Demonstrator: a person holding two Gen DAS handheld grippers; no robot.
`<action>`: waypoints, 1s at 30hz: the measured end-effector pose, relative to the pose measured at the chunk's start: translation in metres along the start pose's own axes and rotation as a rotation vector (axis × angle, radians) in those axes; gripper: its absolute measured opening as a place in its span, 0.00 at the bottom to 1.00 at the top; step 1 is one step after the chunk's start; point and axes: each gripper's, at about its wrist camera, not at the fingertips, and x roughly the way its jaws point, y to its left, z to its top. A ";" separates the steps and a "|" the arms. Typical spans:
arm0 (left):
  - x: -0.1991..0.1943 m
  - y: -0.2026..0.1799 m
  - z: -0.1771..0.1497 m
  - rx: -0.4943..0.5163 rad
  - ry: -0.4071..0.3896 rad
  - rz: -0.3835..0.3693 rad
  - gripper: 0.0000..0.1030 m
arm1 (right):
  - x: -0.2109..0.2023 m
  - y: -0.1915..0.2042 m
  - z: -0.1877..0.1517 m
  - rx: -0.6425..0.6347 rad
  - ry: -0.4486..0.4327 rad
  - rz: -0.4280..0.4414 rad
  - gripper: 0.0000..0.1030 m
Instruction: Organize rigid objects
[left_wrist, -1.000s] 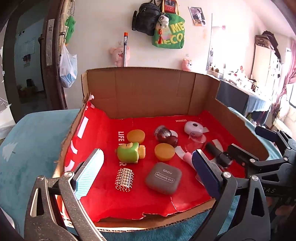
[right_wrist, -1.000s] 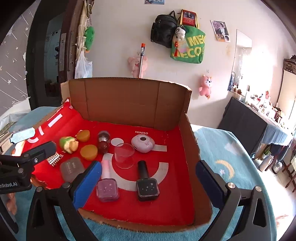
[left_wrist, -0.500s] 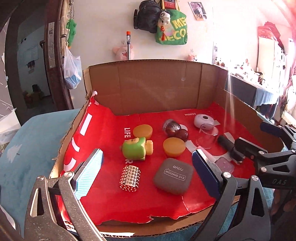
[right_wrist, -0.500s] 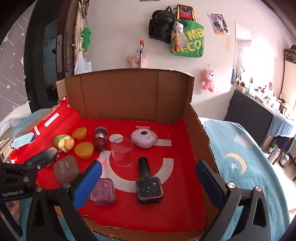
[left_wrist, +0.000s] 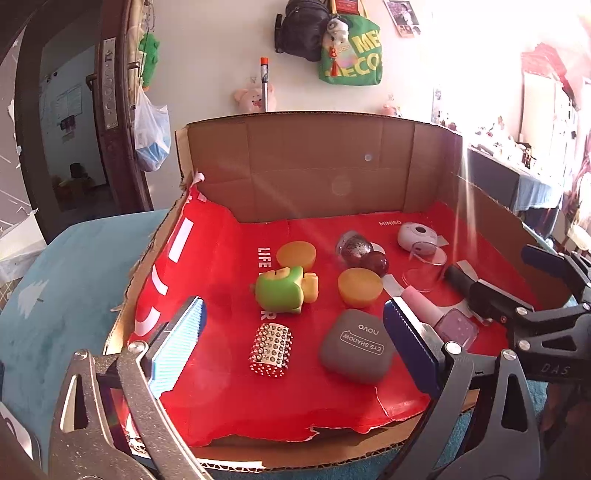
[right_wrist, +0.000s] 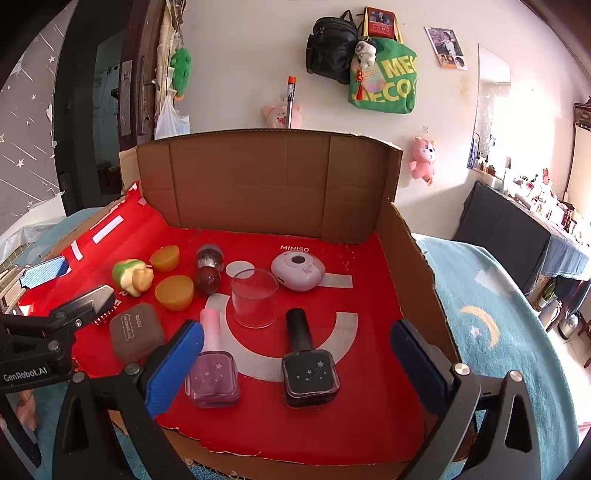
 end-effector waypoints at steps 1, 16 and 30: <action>0.000 -0.001 0.000 0.005 0.004 0.000 0.95 | 0.000 -0.001 0.000 0.003 0.003 -0.001 1.00; 0.009 0.002 -0.002 -0.005 0.056 -0.001 0.95 | 0.003 0.000 0.000 0.003 0.013 -0.006 1.00; 0.010 0.002 -0.002 -0.005 0.058 -0.001 0.95 | 0.004 0.001 0.000 -0.001 0.015 -0.003 1.00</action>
